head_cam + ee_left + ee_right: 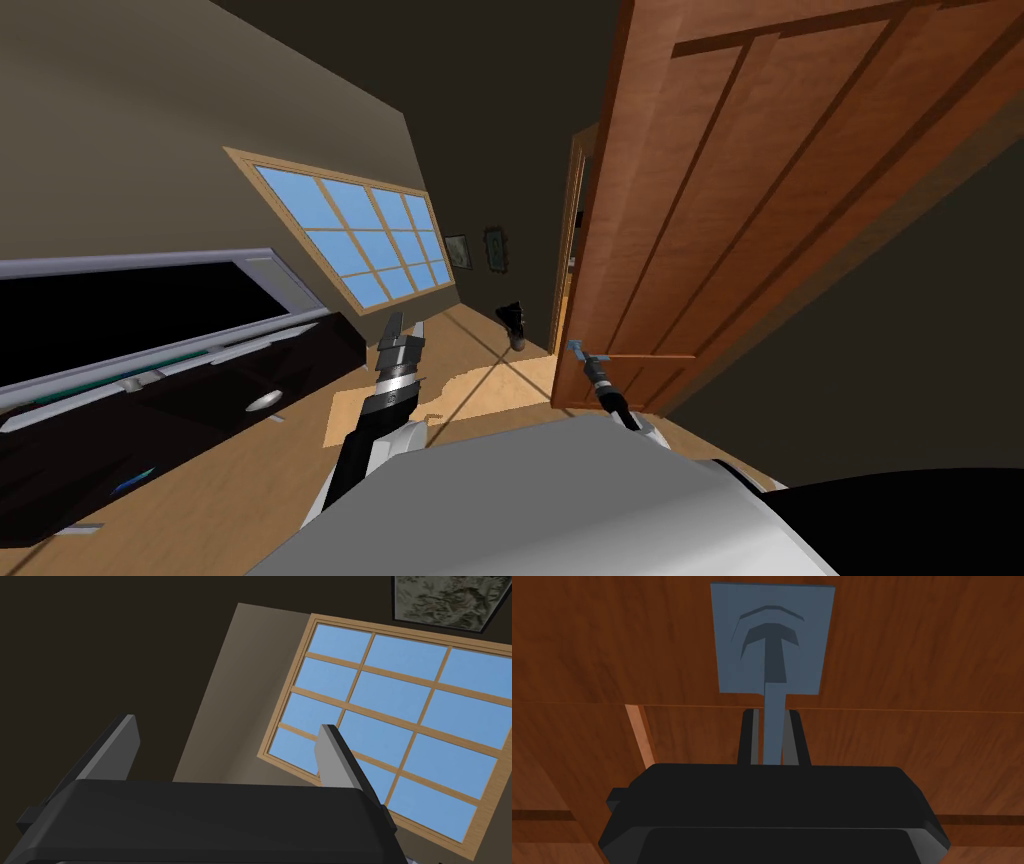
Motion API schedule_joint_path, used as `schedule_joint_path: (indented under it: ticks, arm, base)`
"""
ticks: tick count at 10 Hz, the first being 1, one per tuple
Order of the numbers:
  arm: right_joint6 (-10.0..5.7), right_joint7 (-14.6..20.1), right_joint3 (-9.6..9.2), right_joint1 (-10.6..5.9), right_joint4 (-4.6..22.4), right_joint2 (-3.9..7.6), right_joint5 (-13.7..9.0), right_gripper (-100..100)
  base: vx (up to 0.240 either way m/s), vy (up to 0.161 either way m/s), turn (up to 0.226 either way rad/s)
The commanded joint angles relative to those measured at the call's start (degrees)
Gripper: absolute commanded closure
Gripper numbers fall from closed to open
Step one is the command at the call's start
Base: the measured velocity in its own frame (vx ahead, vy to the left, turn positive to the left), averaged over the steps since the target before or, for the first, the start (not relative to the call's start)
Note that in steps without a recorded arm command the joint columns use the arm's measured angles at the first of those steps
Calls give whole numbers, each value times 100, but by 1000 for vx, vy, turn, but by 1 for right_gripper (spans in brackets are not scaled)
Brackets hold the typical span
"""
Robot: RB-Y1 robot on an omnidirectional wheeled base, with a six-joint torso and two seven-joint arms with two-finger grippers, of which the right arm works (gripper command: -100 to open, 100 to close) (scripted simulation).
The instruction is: Pull the door open
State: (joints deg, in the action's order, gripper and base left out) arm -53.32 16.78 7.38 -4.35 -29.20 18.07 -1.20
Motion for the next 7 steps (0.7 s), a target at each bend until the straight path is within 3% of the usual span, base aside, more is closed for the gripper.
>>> schedule_joint_path:
  ticks: [1,7]
  arm:
    - [-117,122,-90,63,-2,74,71,100]
    - [-565,588,-434,304,-10,357,342,100]
  base:
    - [-160,-50,93]
    - [-225,-46,85]
